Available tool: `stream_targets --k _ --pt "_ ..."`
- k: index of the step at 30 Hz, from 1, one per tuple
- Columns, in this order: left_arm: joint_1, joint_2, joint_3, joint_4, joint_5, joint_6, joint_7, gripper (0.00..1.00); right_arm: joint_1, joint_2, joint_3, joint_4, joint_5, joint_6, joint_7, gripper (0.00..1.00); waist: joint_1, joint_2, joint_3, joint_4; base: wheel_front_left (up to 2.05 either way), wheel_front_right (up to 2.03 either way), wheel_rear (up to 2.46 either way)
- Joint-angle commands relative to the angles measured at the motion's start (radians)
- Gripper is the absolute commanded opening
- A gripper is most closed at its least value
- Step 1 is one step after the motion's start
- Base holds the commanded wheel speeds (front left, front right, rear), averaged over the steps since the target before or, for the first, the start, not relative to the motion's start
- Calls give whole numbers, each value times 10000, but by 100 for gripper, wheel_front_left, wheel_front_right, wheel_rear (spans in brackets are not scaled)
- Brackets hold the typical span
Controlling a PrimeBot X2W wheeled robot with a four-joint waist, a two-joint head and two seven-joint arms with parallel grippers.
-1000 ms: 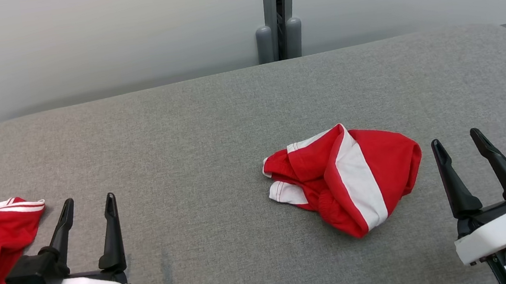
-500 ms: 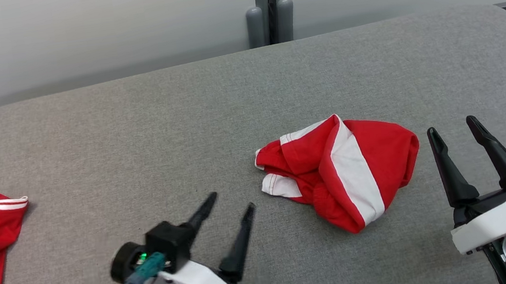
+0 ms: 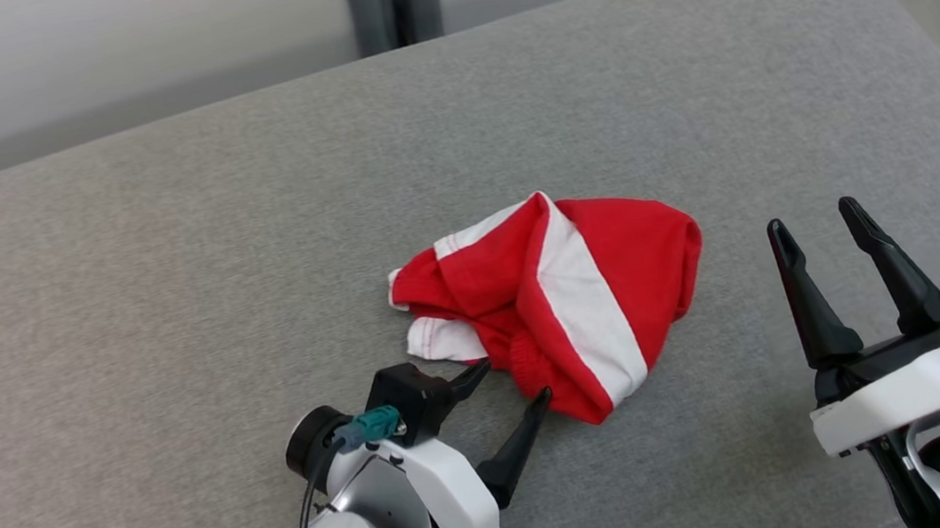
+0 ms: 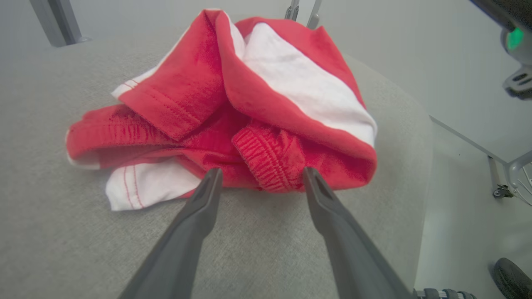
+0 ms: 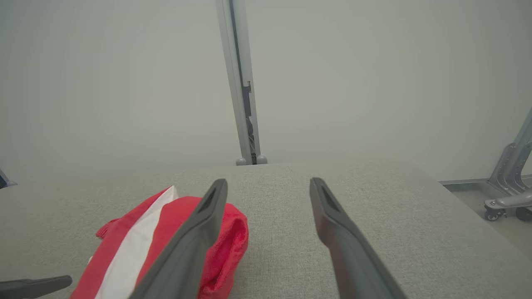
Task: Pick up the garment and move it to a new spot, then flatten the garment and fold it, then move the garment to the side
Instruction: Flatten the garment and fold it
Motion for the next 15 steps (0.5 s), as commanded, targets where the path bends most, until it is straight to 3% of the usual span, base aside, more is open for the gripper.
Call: stream_targets --k 1,6,7,8,9,15 --pt "-199 52 52 64 -63 -73 0 100 -112 -15 34 48 88 3 -86 100 0 0 193 -285 0 0 0" --pt "-579 -36 25 553 -211 -234 195 100 -157 53 39 289 137 4 -282 100 0 0 352 -631 0 0 0" --pt "-587 -69 27 618 -378 -297 286 98 -178 63 44 328 147 4 -303 100 0 0 372 -673 0 0 0" --pt "-610 -91 5 666 -442 -352 357 87 -197 76 48 356 163 4 -339 100 0 0 381 -703 0 0 0" --pt "-650 -75 -10 725 -495 -393 446 0 -213 84 45 376 179 3 -364 100 0 0 388 -729 0 0 0" --pt "-686 63 172 474 -683 -325 358 0 -167 110 -84 531 209 4 -460 100 0 0 303 -624 0 0 0"
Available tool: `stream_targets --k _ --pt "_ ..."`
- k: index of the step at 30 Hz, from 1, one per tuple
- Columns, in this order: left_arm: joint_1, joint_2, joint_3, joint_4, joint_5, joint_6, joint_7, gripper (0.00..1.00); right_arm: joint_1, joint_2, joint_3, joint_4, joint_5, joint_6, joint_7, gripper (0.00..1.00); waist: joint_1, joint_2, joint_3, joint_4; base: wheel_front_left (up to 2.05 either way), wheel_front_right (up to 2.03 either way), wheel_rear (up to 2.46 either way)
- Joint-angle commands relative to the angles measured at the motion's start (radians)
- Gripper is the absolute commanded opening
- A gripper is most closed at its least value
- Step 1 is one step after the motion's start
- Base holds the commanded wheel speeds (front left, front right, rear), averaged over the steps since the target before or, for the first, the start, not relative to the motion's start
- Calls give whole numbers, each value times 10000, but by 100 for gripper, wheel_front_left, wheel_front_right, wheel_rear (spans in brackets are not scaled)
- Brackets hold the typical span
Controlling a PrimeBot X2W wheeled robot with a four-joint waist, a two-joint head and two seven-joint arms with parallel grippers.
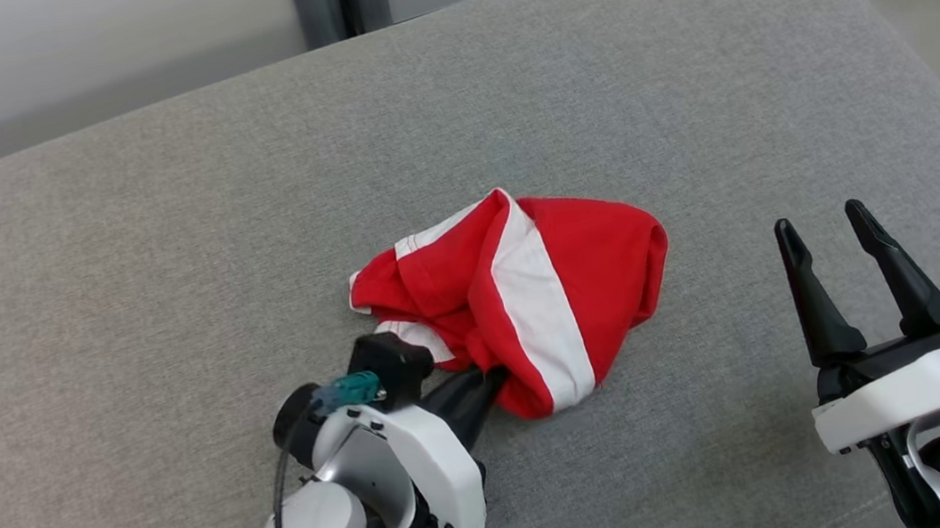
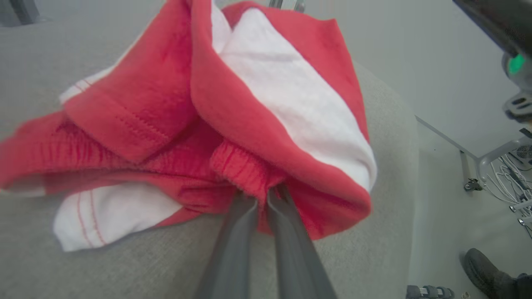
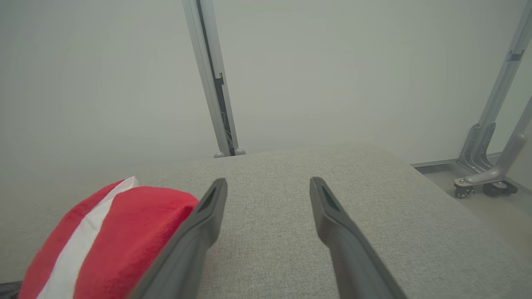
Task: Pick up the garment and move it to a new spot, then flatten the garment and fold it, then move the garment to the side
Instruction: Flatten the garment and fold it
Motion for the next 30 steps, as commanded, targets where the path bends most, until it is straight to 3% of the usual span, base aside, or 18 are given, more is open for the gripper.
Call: stream_targets --k 1,12,20,25,30 --pt "-105 131 117 -169 -57 79 -49 0 -18 7 -43 42 38 4 -48 100 0 0 -61 97 0 0 0" --pt "88 1133 1674 -3752 -636 1089 100 0 199 39 -251 76 143 3 49 100 0 0 -598 1166 0 0 0" --pt "57 2062 2657 -5914 -373 1876 413 0 237 101 -284 101 159 4 40 100 0 0 -708 1446 0 0 0" --pt "382 2262 2760 -6236 -536 2181 846 0 237 143 -298 136 249 4 4 100 0 0 -652 1408 0 0 0" --pt "1169 1768 2690 -5037 -1383 2336 885 0 144 205 -225 211 353 4 -48 100 0 0 -446 1221 0 0 0"
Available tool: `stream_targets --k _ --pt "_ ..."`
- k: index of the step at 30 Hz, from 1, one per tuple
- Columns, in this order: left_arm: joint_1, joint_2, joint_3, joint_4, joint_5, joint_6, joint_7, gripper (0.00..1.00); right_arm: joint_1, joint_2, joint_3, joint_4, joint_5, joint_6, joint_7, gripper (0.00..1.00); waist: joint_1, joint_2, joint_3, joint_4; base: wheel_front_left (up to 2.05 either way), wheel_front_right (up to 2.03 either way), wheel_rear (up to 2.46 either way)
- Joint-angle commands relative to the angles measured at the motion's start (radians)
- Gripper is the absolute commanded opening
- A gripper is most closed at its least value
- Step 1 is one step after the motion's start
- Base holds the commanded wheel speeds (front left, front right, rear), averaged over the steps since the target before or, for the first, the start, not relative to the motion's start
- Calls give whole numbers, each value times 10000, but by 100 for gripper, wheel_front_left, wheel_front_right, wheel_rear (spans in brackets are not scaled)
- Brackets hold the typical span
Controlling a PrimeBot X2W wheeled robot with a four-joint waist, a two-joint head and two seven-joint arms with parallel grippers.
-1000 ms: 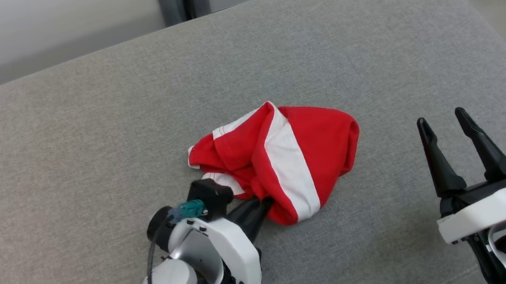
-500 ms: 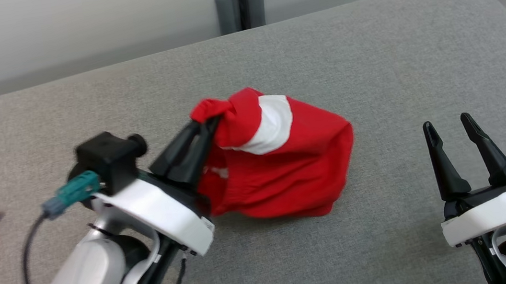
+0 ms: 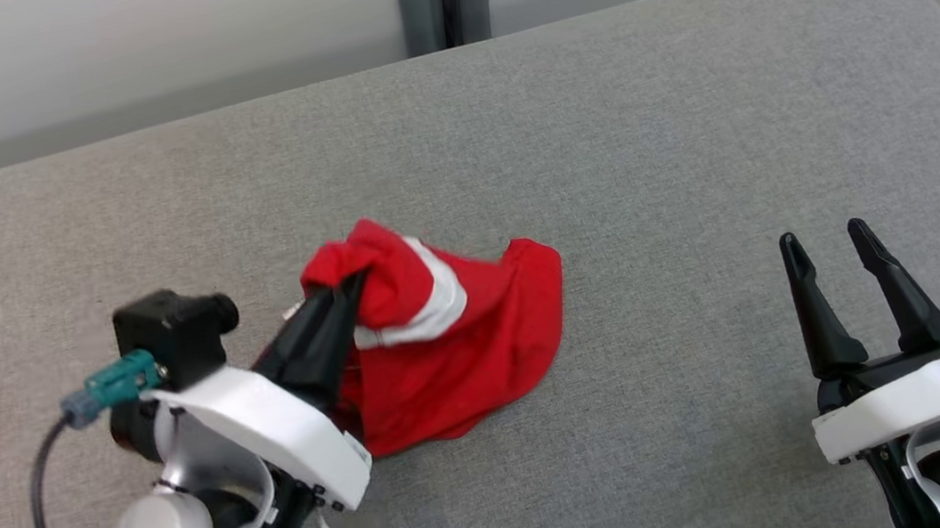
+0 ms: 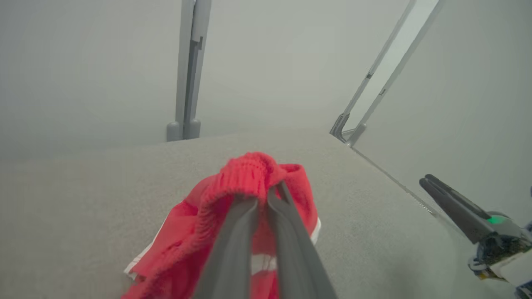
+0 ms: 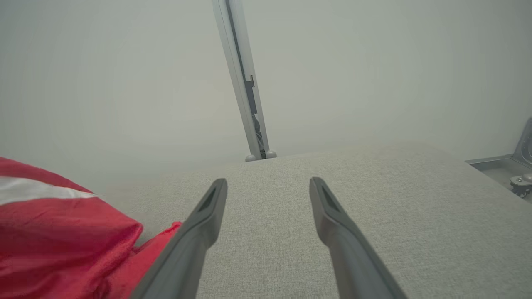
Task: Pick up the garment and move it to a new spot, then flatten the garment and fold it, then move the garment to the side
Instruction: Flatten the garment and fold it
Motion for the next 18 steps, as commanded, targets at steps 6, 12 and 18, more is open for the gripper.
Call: stream_targets --k 6,12,18 --pt "675 -481 236 1958 -711 45 -458 0 -167 17 61 104 114 3 -92 100 0 -1 285 -157 0 0 0" --pt "1072 -661 720 3096 -1005 94 -1143 0 -162 19 17 209 122 1 -132 100 0 -1 394 -31 0 0 0" --pt "1308 -703 942 3296 -935 1 -1875 100 -242 -18 -2 194 75 3 -97 100 0 -1 320 229 0 0 0"
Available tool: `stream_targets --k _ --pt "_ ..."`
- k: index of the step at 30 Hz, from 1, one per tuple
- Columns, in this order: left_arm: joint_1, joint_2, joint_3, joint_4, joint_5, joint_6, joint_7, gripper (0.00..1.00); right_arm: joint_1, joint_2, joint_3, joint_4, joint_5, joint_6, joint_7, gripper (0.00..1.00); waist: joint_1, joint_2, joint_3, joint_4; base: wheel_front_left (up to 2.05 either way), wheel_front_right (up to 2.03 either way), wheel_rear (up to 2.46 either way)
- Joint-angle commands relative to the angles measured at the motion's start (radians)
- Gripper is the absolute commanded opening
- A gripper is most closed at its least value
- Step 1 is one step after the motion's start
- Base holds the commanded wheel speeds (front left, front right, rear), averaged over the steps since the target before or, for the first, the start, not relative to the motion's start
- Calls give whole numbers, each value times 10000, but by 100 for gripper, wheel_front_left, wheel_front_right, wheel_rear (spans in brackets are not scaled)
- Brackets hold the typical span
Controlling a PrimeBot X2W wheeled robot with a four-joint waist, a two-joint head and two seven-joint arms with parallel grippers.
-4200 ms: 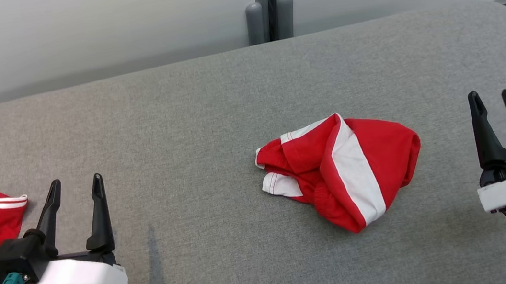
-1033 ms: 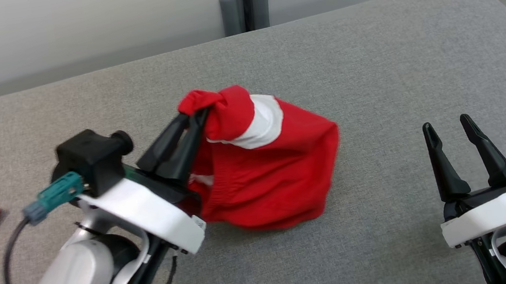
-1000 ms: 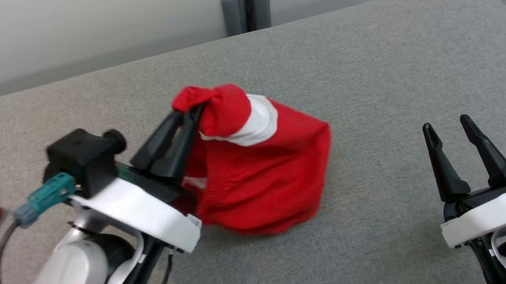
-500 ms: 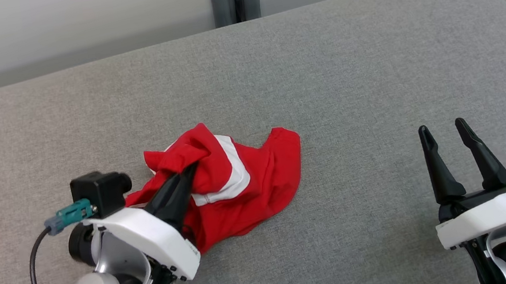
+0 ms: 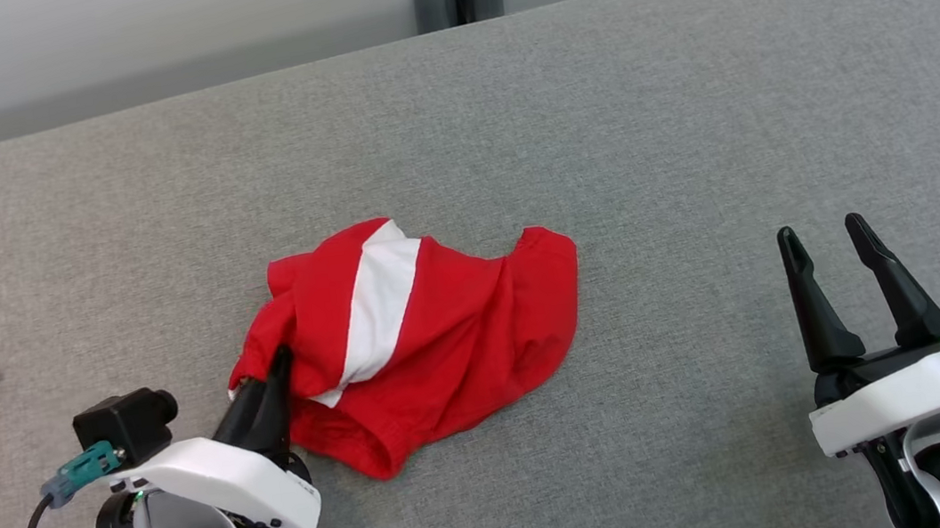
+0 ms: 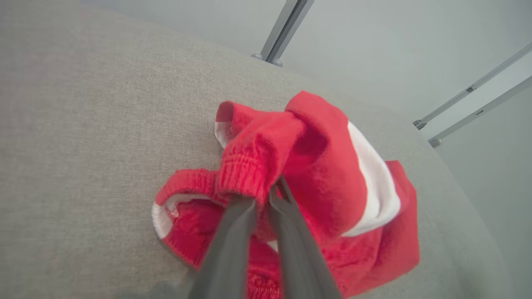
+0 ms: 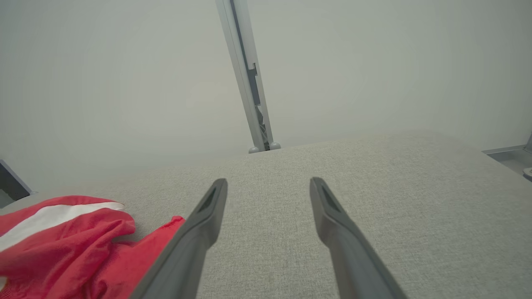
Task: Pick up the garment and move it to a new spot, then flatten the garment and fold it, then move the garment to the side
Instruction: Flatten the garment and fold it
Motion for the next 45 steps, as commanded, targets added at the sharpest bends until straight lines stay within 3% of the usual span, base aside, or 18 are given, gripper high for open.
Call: stream_targets --k 1,13,34,40,45 --pt "133 52 76 -2 145 33 -221 100 -97 -62 -16 -12 -2 3 -35 100 0 0 -52 76 0 0 0" --pt "-35 392 469 -1271 2129 1146 -2563 100 -192 -275 -330 -343 -231 4 38 100 0 0 -490 474 0 0 0" --pt "2039 885 72 -1416 737 1916 511 100 232 -338 -534 -635 -374 4 371 100 0 0 -990 776 0 0 0" --pt "2456 1127 247 -1506 575 2100 749 100 245 -352 -652 -722 -440 5 433 100 0 0 -1004 973 0 0 0" --pt "2235 1192 479 -1825 952 2168 32 100 261 -402 -728 -787 -473 5 388 100 0 0 -1052 1118 0 0 0"
